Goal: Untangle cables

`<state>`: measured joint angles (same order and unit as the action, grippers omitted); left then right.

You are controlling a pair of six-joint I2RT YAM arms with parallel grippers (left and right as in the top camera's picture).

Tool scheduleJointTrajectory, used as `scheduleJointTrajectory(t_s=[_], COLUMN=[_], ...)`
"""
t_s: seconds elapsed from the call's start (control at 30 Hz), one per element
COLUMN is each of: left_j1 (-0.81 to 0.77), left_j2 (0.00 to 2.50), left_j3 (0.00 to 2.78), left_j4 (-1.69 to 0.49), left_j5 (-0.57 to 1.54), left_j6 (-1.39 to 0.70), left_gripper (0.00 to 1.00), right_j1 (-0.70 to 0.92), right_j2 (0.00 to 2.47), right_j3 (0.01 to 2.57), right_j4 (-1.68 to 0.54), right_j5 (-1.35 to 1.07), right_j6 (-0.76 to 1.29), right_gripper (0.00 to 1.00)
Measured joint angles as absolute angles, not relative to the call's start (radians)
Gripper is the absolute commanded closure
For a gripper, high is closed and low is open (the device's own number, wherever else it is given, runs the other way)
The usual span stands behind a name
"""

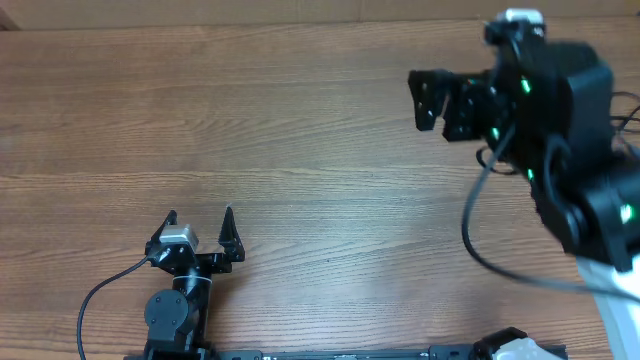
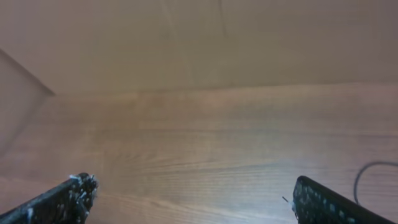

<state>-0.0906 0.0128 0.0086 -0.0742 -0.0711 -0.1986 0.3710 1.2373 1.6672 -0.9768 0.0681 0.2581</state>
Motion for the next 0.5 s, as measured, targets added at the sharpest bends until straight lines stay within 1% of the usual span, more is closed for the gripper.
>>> scheduleJointTrajectory(t_s=[0.13,0.27,0.5], left_j1=[-0.091,-0.091,-0.091], left_j2=[0.013,0.013,0.013], left_j3=[0.009,0.009,0.009], left_j4=[-0.074,-0.075,-0.075], left_j5=[-0.071,-0.071,-0.071], left_j6=[-0.199,-0.199,-0.199], left_gripper=[0.00,0.01,0.00], right_j1=[0.327,0.266,0.085], right_j2=[1.081,0.937,0.688], right_j3=[1.383,1.140,0.827], right_j4=[-0.761,-0.595,-0.291], right_j5=[0.056,0.025,-0.011], right_j6=[0.258,0.257,0.259], right_gripper=[0.00,0.00,0.00])
